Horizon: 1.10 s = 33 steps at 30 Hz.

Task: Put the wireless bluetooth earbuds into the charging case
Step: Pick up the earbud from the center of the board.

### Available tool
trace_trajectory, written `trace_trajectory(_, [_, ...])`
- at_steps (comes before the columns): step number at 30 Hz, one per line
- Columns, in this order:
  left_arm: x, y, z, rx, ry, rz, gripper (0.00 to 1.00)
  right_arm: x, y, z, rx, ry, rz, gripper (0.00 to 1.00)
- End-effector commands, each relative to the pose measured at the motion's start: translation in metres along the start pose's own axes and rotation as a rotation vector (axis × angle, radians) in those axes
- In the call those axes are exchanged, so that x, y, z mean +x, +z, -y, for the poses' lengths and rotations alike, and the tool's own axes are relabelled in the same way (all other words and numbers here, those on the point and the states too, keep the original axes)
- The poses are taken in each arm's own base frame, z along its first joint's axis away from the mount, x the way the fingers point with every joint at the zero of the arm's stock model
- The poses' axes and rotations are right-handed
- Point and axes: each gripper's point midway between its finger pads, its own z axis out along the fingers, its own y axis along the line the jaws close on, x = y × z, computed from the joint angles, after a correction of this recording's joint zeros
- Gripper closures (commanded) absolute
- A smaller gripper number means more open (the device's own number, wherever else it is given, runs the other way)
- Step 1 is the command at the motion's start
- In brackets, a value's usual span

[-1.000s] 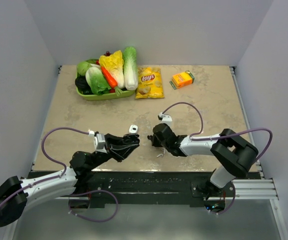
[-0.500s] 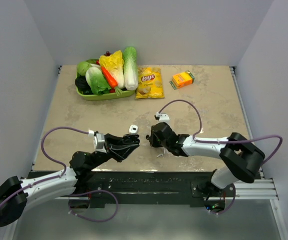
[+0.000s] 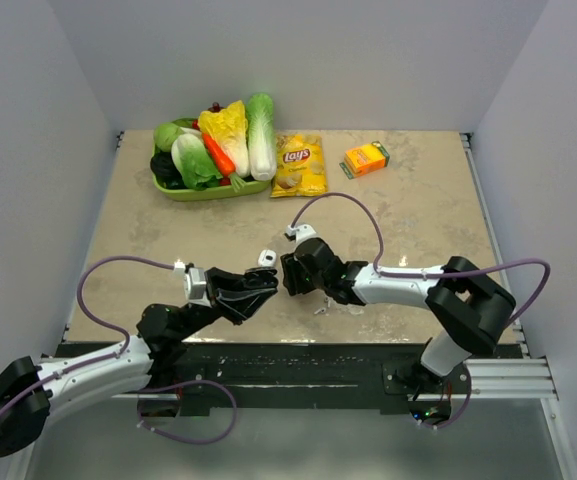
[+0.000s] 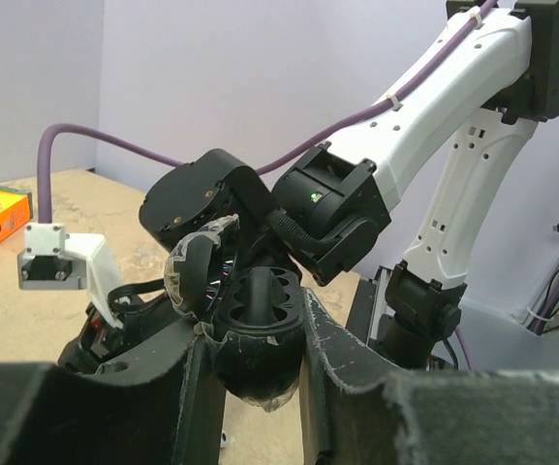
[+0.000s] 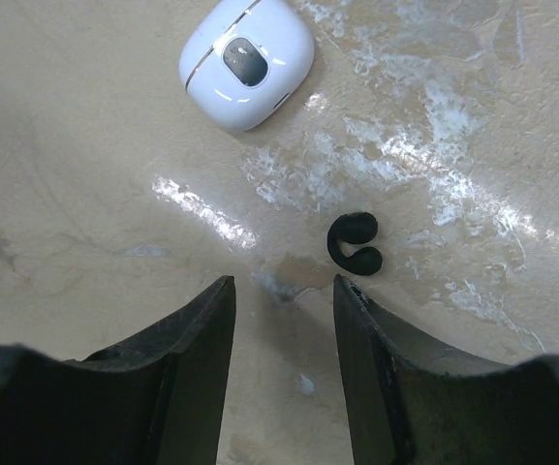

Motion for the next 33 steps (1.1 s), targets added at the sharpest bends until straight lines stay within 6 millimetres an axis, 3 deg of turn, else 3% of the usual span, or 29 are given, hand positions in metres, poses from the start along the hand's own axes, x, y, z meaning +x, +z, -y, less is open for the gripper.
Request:
trace_trajectory(1, [0.022,-0.018,-0.006,-0.018,0.007,-0.036,1.00,-0.021,0.002,-0.015,-0.049,-0.058,0.038,0.52])
trace_trajectory(17, [0.025,-0.019,-0.006,-0.019,0.004,-0.044,1.00,-0.019,0.020,-0.004,0.026,-0.074,0.022,0.53])
trace_trajectory(23, [0.026,-0.021,-0.007,-0.022,0.002,-0.046,1.00,-0.017,0.019,0.005,0.065,-0.069,0.029,0.53])
trace_trajectory(33, [0.026,-0.021,-0.007,-0.023,0.000,-0.044,1.00,-0.031,0.013,0.006,0.078,-0.076,0.072,0.52])
